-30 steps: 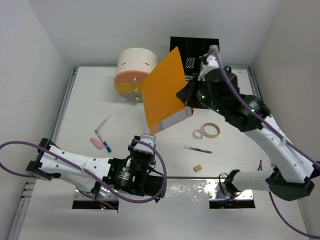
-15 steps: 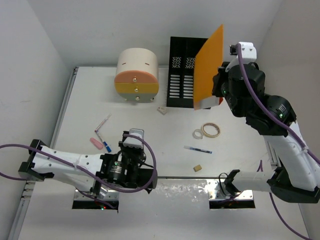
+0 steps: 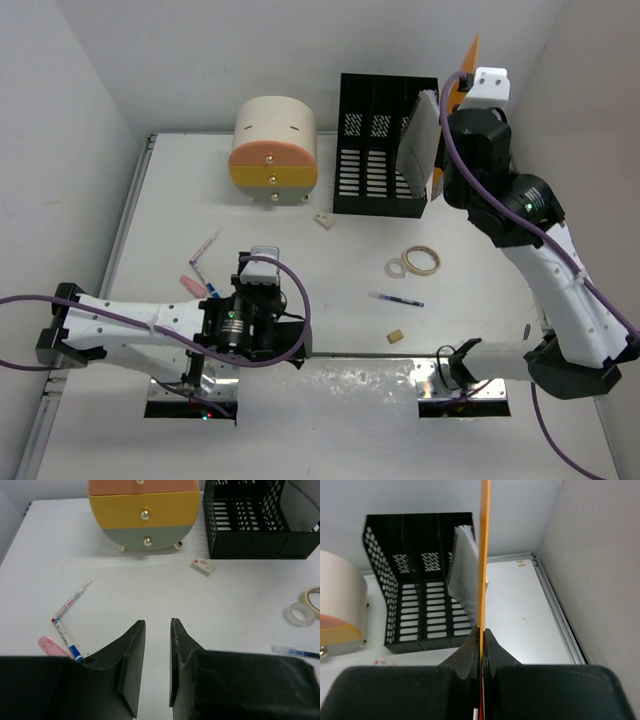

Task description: Organize the desk

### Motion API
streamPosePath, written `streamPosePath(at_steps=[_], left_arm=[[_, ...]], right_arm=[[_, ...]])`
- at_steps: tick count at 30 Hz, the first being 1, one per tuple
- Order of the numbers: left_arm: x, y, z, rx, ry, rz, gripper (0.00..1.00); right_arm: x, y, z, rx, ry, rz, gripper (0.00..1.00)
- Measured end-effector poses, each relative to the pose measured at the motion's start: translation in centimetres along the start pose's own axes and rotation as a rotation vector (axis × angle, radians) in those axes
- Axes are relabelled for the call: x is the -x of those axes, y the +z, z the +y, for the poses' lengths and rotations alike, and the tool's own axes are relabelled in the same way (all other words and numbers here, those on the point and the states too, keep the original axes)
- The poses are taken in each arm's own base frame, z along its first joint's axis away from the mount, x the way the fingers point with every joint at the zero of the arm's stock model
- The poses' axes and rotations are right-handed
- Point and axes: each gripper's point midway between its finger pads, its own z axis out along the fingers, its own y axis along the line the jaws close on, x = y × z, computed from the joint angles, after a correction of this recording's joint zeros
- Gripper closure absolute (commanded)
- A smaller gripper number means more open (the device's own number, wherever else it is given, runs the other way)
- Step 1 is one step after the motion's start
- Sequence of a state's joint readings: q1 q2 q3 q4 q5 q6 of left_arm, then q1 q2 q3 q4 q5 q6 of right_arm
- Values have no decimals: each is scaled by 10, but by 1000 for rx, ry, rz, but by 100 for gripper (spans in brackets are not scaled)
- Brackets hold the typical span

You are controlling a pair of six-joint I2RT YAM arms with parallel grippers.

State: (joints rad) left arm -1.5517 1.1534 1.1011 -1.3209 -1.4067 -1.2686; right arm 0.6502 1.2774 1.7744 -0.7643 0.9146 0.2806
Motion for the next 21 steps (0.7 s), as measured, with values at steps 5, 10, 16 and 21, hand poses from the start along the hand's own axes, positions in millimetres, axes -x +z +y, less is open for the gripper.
streamPosePath(at_steps=[5, 10, 16, 21], left_arm=[[2, 8, 9, 46, 0, -2, 81], [3, 15, 18, 91, 3, -6, 81], [6, 21, 27, 133, 12, -12, 81], [8, 25, 33, 156, 24, -15, 81]], right_arm=[[-8, 28, -7, -29, 10, 37, 100], [-16, 43, 6, 12, 8, 63, 100], [-15, 47, 20, 73, 19, 61, 100], [-16, 59, 24, 90, 29, 63, 100]])
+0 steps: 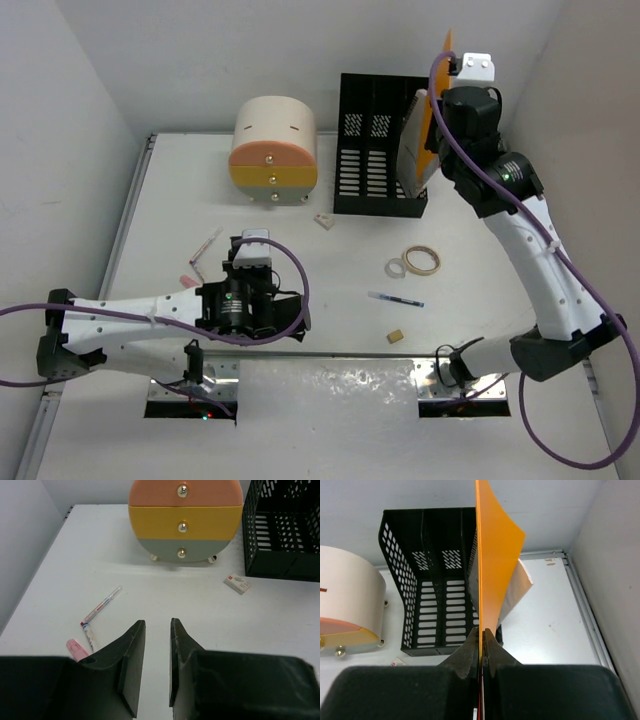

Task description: Organize the desk

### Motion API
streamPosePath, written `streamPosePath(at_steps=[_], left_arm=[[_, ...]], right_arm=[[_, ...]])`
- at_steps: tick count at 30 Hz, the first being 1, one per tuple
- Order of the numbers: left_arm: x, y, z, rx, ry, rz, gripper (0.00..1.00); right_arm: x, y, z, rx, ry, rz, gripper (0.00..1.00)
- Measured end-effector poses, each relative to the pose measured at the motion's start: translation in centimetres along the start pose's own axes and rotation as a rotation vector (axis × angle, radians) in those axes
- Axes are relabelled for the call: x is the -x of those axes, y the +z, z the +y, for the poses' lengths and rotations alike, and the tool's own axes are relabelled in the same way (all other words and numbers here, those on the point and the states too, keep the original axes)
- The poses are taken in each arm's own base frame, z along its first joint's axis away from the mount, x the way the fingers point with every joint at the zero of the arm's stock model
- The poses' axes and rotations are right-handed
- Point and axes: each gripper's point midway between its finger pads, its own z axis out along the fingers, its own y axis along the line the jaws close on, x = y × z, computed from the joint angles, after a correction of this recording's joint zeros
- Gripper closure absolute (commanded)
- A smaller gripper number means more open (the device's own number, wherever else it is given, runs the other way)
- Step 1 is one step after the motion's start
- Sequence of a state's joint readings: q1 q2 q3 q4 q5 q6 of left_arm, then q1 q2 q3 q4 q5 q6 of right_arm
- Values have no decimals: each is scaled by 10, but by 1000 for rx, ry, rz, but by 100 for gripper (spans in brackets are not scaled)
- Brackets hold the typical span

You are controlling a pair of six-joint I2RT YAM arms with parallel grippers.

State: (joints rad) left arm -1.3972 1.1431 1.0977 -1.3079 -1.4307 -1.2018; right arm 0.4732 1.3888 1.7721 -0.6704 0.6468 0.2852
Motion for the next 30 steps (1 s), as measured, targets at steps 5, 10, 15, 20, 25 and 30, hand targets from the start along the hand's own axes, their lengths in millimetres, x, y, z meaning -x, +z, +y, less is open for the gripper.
streamPosePath(at_steps=[5, 10, 15, 20, 25, 30], left_arm=[[1, 3, 3, 15, 22, -1, 81], [2, 5, 4, 28, 24, 0, 81], [2, 7, 5, 37, 31, 0, 81], [3, 9, 5, 41, 42, 0, 81], [5, 9, 1, 36, 44, -2, 81], [4, 11, -3, 36, 54, -3, 81]], right_arm=[[-6, 24, -8, 16, 52, 7, 100], [-8, 34, 5, 82, 73, 14, 100], [-10, 33, 15, 136, 77, 24, 100], [-9, 15, 19, 202, 101, 31, 100], [6, -23, 8, 249, 145, -6, 100], [18, -49, -6, 254, 174, -45, 100]])
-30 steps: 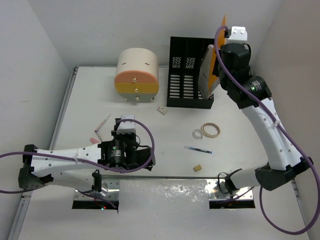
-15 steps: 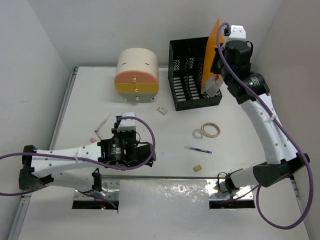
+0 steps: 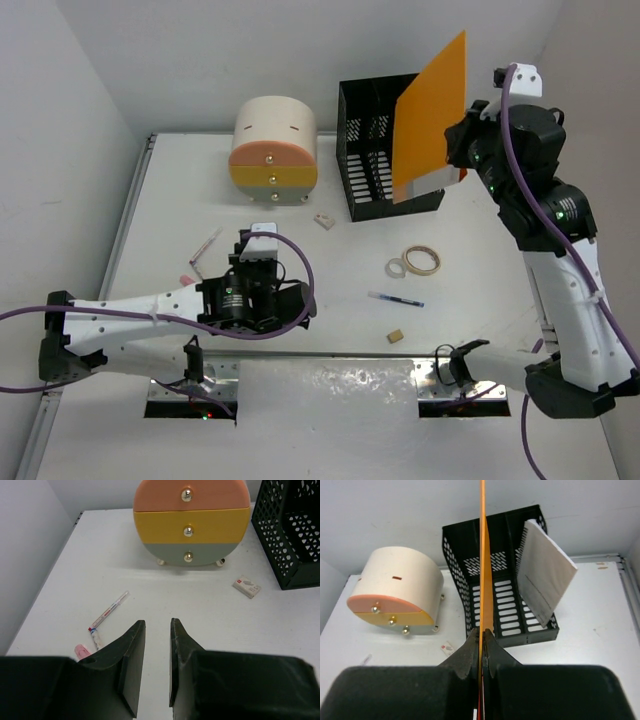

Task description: Organize the desk

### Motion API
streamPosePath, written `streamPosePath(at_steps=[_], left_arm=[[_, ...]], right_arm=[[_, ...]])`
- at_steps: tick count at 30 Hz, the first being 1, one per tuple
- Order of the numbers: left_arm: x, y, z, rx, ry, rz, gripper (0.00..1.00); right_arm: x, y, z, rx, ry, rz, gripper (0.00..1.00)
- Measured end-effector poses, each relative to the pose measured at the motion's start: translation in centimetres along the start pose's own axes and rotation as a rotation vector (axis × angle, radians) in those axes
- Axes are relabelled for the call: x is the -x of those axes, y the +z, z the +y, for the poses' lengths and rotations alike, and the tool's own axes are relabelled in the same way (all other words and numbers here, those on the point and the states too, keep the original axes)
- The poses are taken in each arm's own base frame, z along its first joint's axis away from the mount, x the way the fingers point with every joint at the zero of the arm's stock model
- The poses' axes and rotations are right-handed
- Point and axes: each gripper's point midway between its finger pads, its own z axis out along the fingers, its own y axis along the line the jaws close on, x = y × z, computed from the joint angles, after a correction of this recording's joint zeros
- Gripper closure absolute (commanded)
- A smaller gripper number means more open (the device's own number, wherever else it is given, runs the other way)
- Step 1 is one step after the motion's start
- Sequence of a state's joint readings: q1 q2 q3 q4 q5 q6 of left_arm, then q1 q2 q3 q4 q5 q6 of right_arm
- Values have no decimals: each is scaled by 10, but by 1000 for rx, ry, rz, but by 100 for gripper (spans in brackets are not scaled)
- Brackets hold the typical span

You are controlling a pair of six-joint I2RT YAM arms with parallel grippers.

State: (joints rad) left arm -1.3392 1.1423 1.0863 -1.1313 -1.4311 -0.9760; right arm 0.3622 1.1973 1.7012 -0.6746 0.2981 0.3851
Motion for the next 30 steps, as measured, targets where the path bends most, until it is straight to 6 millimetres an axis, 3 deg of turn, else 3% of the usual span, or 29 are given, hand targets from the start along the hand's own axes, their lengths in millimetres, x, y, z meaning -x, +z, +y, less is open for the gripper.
streamPosePath(at_steps=[5, 15, 21, 30], left_arm=[[-1, 1, -1, 1, 9, 2, 81], [-2, 1, -3, -3, 4, 7, 81], [-2, 3, -2, 5, 4, 9, 81], [-4, 6, 0, 16, 1, 22, 81]], right_arm=[[-10, 1, -17, -86, -39, 22, 100], [-39, 33, -54, -278, -236, 130, 100], [-45, 64, -59, -290, -303, 175, 100], [-34, 102, -61, -251, -332, 170, 100]])
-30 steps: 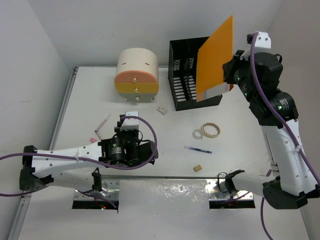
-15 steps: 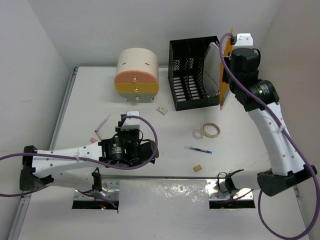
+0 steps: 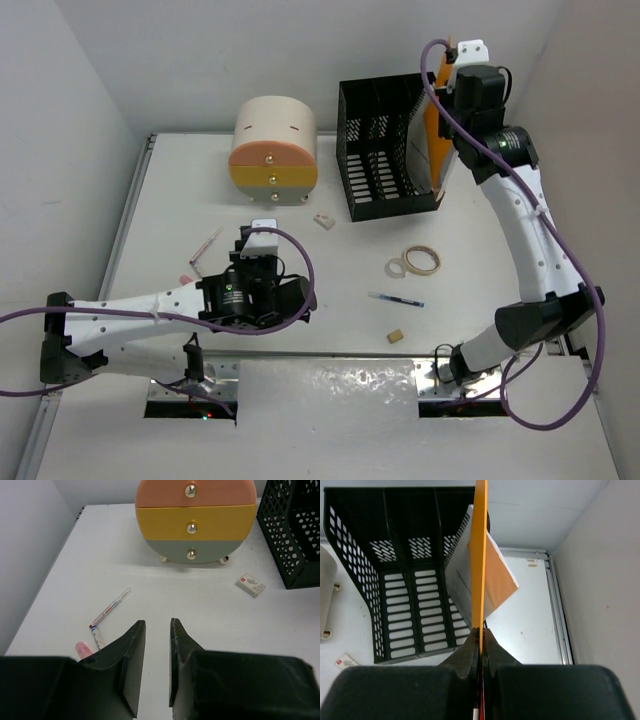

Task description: Organize the desk

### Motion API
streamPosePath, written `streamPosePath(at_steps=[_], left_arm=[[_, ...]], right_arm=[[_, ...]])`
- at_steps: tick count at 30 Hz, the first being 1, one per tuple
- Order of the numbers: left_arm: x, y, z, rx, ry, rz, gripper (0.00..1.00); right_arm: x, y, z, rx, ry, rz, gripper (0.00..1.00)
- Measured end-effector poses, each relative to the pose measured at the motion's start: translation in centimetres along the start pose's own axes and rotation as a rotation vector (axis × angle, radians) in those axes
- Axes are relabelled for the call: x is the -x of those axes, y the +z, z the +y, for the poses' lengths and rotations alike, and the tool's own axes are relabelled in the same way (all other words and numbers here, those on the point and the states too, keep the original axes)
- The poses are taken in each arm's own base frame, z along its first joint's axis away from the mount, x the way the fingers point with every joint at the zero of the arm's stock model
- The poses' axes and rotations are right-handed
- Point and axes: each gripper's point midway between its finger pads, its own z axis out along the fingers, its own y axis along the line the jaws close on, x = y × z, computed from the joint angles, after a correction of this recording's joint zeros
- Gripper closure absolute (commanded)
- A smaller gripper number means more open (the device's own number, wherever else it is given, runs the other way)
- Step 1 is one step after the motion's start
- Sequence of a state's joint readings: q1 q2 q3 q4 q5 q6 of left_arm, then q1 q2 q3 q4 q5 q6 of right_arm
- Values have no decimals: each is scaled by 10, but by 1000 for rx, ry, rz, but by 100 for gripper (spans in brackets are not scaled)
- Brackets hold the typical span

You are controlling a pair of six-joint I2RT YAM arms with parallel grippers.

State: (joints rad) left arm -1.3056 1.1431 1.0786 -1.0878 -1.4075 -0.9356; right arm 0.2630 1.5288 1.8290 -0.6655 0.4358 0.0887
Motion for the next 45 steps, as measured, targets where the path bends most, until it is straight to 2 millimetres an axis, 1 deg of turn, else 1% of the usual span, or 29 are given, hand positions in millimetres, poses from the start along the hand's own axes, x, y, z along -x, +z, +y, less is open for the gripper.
streamPosePath(at_steps=[3, 7, 10, 13, 19, 23, 24, 25, 26, 27, 29, 30, 31, 33, 37, 39, 40, 41, 45], left_arm=[[-1, 1, 0, 3, 0, 5, 81], [-2, 2, 1, 5, 2, 11, 81], [-3, 2, 1, 7, 4, 17, 81], [-4, 4, 1, 11, 6, 23, 81], [-6, 6, 1, 16, 3, 36, 82], [-7, 7, 1, 19, -1, 40, 82], [-7, 7, 1, 20, -1, 41, 82], [-7, 7, 1, 20, -1, 42, 82], [-7, 7, 1, 20, -1, 43, 82], [-8, 7, 1, 20, 1, 44, 82], [-9, 8, 1, 22, 5, 46, 82], [-11, 8, 2, 24, 9, 49, 81], [-12, 9, 2, 26, 13, 50, 81], [-14, 9, 1, 25, 20, 54, 80], [-14, 10, 0, 25, 15, 57, 79], [-15, 10, -2, 20, 12, 62, 79], [-17, 10, -3, 17, 12, 65, 79], [-19, 10, -3, 15, 14, 69, 79], [-32, 11, -6, 5, 20, 94, 81]], right_arm=[[6, 13, -3, 17, 11, -16, 100], [6, 29, -7, 49, 32, -23, 100], [5, 40, -6, 79, 43, -26, 100], [4, 50, 0, 116, 50, -30, 100], [1, 58, 13, 185, 62, -41, 100], [-3, 65, 17, 201, 75, -22, 100], [-5, 68, 18, 204, 75, -12, 91], [-6, 70, 19, 204, 78, -3, 78], [-6, 73, 19, 204, 80, 1, 55], [-6, 76, 20, 202, 86, 4, 46], [-5, 77, 17, 193, 80, 8, 42], [-4, 76, 15, 189, 77, 9, 36], [0, 74, 13, 182, 82, 4, 34], [11, 70, 6, 167, 84, -19, 34], [43, 58, -10, 118, 102, -101, 33], [49, 51, -20, 78, 107, -128, 33], [50, 47, -27, 47, 113, -147, 33], [46, 41, -33, 15, 118, -158, 33], [13, 20, -57, -105, 133, -151, 33]])
